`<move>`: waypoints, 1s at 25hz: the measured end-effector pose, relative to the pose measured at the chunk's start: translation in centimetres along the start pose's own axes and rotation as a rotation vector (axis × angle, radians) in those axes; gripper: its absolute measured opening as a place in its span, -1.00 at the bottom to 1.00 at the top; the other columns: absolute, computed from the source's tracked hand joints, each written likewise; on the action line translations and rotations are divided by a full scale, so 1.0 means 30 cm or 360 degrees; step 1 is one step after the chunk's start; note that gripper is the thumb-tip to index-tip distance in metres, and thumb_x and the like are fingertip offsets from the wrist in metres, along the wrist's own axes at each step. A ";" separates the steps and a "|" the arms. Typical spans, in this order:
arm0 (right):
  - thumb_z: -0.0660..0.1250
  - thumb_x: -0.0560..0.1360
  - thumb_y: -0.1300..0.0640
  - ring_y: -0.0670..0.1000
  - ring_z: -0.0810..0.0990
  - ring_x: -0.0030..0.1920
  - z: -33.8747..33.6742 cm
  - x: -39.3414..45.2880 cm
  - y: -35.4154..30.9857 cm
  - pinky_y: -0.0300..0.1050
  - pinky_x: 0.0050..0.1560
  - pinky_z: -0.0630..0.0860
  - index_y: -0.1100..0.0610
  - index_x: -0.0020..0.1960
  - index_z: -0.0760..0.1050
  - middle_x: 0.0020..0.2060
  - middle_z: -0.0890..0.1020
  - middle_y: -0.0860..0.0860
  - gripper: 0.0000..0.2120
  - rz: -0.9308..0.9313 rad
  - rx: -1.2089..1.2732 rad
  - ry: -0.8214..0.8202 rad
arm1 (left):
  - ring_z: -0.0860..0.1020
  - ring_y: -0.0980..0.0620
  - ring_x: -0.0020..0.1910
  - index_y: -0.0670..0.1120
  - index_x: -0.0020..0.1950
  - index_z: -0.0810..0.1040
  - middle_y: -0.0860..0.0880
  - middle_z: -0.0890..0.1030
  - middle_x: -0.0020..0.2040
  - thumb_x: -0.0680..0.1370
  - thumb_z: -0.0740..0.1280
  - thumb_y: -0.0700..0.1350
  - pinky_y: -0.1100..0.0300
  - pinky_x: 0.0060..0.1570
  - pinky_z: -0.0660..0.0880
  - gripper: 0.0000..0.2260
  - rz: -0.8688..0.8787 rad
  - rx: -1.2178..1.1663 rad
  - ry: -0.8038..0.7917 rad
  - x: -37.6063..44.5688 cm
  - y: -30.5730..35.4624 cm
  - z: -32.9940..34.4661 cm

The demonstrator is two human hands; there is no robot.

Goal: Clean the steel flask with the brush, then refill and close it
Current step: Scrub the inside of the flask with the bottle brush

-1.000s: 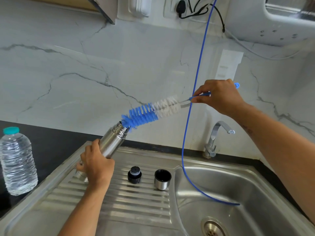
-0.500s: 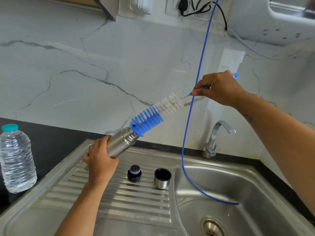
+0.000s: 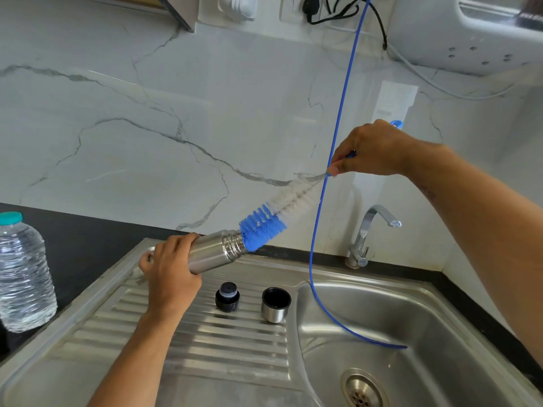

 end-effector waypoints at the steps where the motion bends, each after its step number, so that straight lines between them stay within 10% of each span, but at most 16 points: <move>1: 0.33 0.55 -0.27 -0.06 0.53 -0.04 0.004 0.004 -0.005 -0.13 0.03 0.35 -0.10 0.07 0.71 -0.08 0.66 -0.13 -0.68 0.0033 -0.0025 -0.0066 | 0.54 -0.16 0.07 0.01 0.28 0.56 -0.01 0.59 0.07 0.15 0.52 -0.41 -0.19 0.10 0.34 -0.27 0.0015 0.0000 -0.0020 -0.005 0.005 0.008; 7: 0.20 0.62 -0.27 -0.10 0.53 -0.11 0.102 -0.007 -0.030 -0.13 0.06 0.31 -0.10 -0.13 0.62 -0.23 0.55 -0.23 -0.65 0.0123 0.0123 -0.0423 | 0.51 -0.18 0.15 0.01 0.32 0.52 -0.03 0.57 0.11 0.16 0.55 -0.37 -0.18 0.13 0.32 -0.25 -0.0155 -0.0173 -0.0026 -0.003 -0.017 0.021; 14: 0.31 0.58 -0.20 0.06 0.64 -0.04 0.093 -0.032 -0.058 0.01 -0.01 0.52 0.01 0.13 0.67 -0.06 0.70 -0.06 -0.67 -0.0246 -0.0163 0.0313 | 0.49 -0.16 0.16 0.00 0.34 0.50 -0.03 0.56 0.13 0.21 0.55 -0.35 -0.16 0.11 0.31 -0.27 -0.0212 -0.0253 -0.0052 -0.003 -0.011 0.017; 22: 0.11 0.64 -0.29 -0.04 0.55 -0.09 0.100 -0.014 -0.084 -0.15 -0.05 0.36 -0.06 -0.04 0.56 -0.24 0.54 -0.16 -0.61 -0.0173 -0.0309 -0.0233 | 0.52 -0.12 0.15 0.02 0.33 0.51 0.01 0.56 0.11 0.19 0.52 -0.38 -0.02 0.11 0.22 -0.26 -0.0103 -0.0211 -0.0089 -0.010 -0.004 0.022; 25: 0.22 0.52 -0.36 -0.01 0.60 -0.13 0.116 -0.030 -0.063 -0.13 -0.09 0.43 0.01 0.06 0.59 -0.18 0.62 -0.08 -0.53 -0.0277 -0.0205 0.0055 | 0.50 -0.10 0.17 0.02 0.35 0.51 0.03 0.55 0.14 0.22 0.52 -0.36 0.01 0.13 0.19 -0.28 -0.0127 -0.0258 -0.0105 -0.005 0.003 0.018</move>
Point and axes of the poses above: each hand's wrist, its own x-axis towards the middle knuckle, its own z-axis out of the palm, y = z × x, the point moved 2 cm from there along x, towards the middle knuckle
